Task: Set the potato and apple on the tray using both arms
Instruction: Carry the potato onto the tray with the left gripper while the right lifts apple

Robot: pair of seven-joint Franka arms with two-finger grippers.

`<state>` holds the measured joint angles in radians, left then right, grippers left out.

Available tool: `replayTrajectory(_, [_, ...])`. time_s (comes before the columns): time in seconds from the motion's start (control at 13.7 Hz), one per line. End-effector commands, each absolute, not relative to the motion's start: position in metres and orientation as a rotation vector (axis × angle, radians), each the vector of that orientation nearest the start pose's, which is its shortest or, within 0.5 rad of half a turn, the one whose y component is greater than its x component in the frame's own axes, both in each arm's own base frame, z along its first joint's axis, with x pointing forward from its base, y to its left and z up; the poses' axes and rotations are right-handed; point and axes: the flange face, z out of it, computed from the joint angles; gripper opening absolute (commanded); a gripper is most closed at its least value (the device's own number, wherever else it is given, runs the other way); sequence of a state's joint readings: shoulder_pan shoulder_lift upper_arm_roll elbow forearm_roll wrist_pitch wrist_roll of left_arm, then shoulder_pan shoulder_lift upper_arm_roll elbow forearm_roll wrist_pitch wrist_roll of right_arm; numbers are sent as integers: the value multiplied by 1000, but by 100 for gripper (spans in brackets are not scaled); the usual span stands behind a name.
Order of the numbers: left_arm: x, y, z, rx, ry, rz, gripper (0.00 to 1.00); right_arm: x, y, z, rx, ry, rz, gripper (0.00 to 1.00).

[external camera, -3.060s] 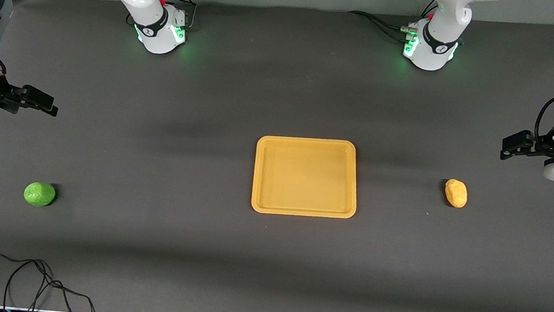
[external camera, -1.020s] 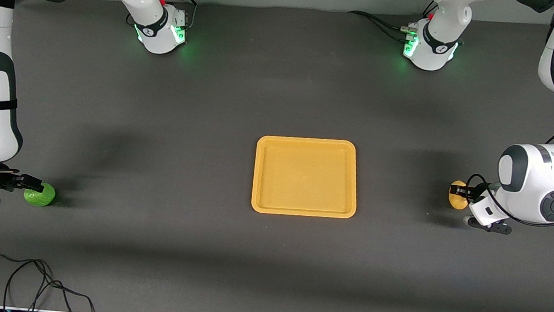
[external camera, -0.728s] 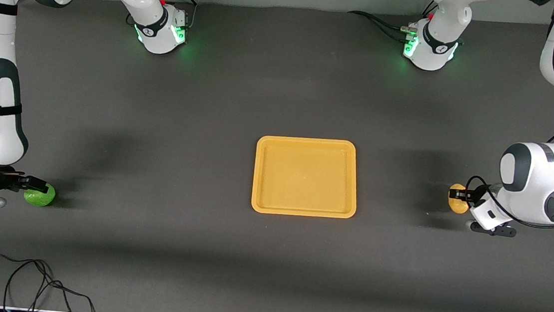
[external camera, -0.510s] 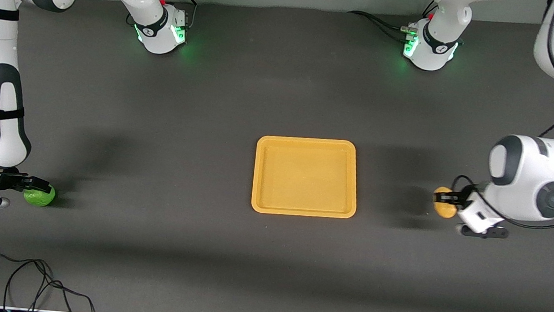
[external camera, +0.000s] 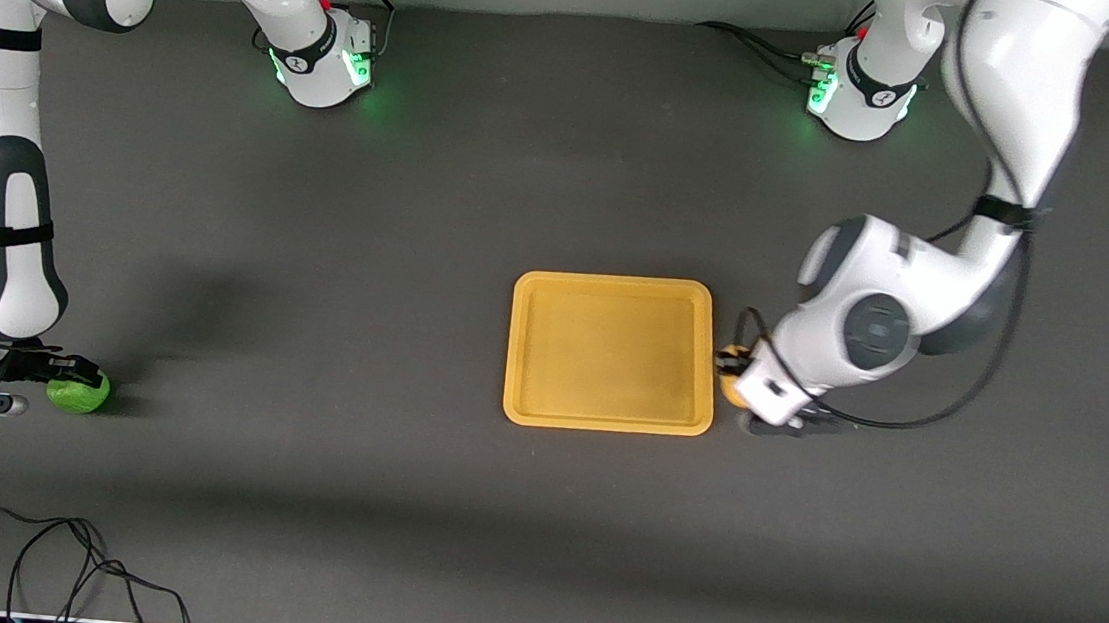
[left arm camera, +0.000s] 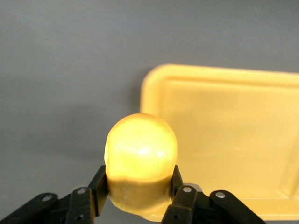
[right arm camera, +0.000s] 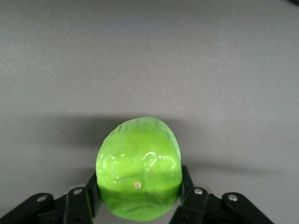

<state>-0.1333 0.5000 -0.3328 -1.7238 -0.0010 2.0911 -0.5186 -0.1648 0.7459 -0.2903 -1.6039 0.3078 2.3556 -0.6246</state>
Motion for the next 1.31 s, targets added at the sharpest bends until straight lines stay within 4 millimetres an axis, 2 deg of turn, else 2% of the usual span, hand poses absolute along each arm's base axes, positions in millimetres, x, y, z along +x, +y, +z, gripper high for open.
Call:
replayTrajectory(0.0, [570, -310, 253, -3171, -88, 372, 18, 649, -269, 248, -3099, -99, -120, 31])
replayTrajectory(0.15, [567, -318, 235, -3173, -94, 372, 19, 652, -246, 305, -3076, -159, -125, 30])
replayTrajectory(0.22, [566, -321, 232, -3180, -94, 359, 19, 649, -244, 334, -3096, -176, -120, 30])
replayTrajectory(0.29, [565, -324, 231, -3182, -96, 356, 19, 647, -231, 363, -3109, -191, -96, 30])
replayTrajectory(0.44, [565, -324, 231, -3181, -95, 358, 19, 632, -210, 425, -3119, -157, -25, 30])
replayTrajectory(0.58, [566, -319, 223, -3170, -99, 375, 22, 616, -172, 476, -3113, -146, 32, 30])
replayTrajectory(0.66, [566, -317, 218, -3164, -96, 379, 25, 610, -155, 492, -3102, -124, 50, 30])
replayTrajectory(0.73, [565, -317, 215, -3161, -95, 387, 36, 606, -135, 505, -3092, -113, 61, 30])
replayTrajectory(0.8, [565, -317, 214, -3161, -95, 388, 72, 604, -109, 516, -3084, -84, 79, 30])
replayTrajectory(0.87, [565, -318, 214, -3155, -82, 379, 99, 601, -82, 524, -3078, -55, 104, 30])
replayTrajectory(1.09, [568, -315, 221, -3153, -86, 376, 100, 596, 8, 540, -3080, 26, 131, 30])
replayTrajectory(1.24, [579, -301, 247, -3161, -128, 340, 100, 594, 50, 542, -3084, 48, 134, 30])
